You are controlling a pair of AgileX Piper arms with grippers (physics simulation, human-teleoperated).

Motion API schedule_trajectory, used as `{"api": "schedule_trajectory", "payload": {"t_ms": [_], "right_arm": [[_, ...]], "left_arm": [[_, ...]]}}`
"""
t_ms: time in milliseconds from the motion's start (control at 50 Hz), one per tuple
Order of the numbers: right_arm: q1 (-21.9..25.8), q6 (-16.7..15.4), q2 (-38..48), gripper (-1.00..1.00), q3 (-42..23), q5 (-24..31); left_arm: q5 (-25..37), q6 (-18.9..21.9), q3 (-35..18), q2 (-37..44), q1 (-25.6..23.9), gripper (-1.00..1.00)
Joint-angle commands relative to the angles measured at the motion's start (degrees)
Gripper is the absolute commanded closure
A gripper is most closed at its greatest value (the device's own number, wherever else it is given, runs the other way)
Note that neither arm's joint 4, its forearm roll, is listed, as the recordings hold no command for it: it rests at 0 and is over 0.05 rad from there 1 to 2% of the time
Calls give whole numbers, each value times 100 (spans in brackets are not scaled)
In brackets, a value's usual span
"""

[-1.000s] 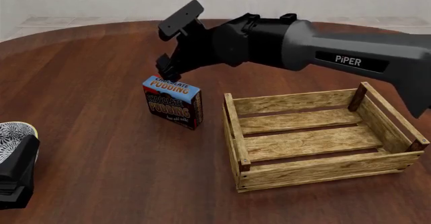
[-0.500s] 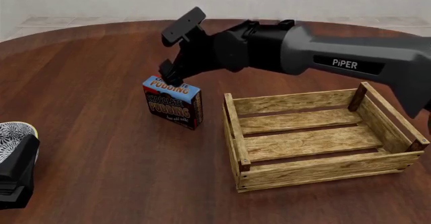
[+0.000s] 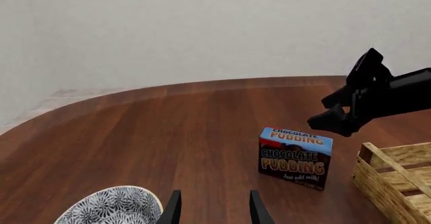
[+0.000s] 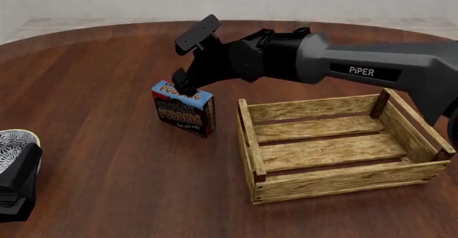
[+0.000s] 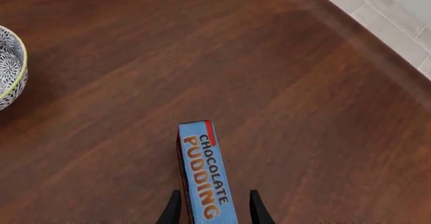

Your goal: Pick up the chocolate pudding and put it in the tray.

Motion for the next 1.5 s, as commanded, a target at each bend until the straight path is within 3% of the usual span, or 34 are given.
{"api": "schedule_trajectory", "payload": {"t_ms": [20,1500], "right_arm": [[-8,53,69,-100,38,-84],[20,113,193,-100,353,-348]], "left_arm": [[11,1,0,0,3,-100],[12,-51,0,1,48,-100]]}}
